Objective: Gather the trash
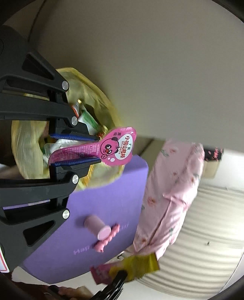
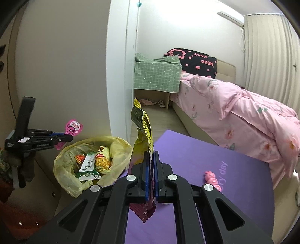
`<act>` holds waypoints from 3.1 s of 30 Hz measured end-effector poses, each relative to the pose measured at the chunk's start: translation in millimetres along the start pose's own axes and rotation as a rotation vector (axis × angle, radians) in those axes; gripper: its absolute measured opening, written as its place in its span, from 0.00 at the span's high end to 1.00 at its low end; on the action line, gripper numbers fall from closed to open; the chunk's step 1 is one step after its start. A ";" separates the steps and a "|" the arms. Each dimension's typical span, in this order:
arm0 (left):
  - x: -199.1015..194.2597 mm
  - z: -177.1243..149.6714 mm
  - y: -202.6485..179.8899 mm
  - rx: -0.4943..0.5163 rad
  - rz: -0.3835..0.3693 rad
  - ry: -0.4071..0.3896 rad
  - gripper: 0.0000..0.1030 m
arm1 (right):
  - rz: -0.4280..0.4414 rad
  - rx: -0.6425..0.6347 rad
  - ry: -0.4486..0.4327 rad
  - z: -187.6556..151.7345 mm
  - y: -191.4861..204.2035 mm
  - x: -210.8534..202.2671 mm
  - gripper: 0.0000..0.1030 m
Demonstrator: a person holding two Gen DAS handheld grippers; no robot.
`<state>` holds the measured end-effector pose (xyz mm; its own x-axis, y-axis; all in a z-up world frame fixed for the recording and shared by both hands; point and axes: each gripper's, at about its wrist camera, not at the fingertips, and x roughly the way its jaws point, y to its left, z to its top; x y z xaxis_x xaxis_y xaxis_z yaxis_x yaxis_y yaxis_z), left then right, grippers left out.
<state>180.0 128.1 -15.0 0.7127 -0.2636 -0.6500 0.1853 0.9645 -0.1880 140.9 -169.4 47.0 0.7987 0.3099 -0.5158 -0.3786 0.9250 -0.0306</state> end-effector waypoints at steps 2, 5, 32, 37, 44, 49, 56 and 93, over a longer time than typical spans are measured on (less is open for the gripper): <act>10.2 -3.1 15.8 -0.041 -0.011 0.032 0.85 | 0.003 -0.006 0.011 -0.8 3.0 4.9 0.94; 29.7 -13.2 26.5 -0.082 -0.038 0.085 0.85 | 0.006 -0.005 0.033 -3.6 4.3 12.7 0.94; -56.0 -51.5 58.1 -0.212 0.128 -0.114 0.53 | 0.299 0.013 0.208 23.9 113.5 155.9 0.94; -68.4 -61.5 52.5 -0.204 0.116 -0.126 0.53 | 0.290 -0.016 0.263 19.3 134.5 185.0 0.94; -77.2 -64.6 43.1 -0.202 0.116 -0.153 0.53 | 0.278 -0.030 0.282 12.5 140.3 195.4 0.59; -81.1 -67.4 29.2 -0.200 0.120 -0.159 0.53 | 0.295 0.009 0.246 12.4 130.9 180.6 0.58; -85.4 -71.1 -11.2 -0.120 0.127 -0.168 0.46 | 0.216 0.006 0.163 2.3 103.2 110.4 0.58; -108.4 -105.9 -130.6 0.116 0.234 -0.116 0.31 | -0.101 0.222 0.021 -105.6 59.8 -96.1 0.58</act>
<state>6.9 29.3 2.0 0.8168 -0.0371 -0.5757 0.0782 0.9958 0.0468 -7.9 -167.0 4.3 0.8163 0.2108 -0.5378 -0.1836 0.9774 0.1045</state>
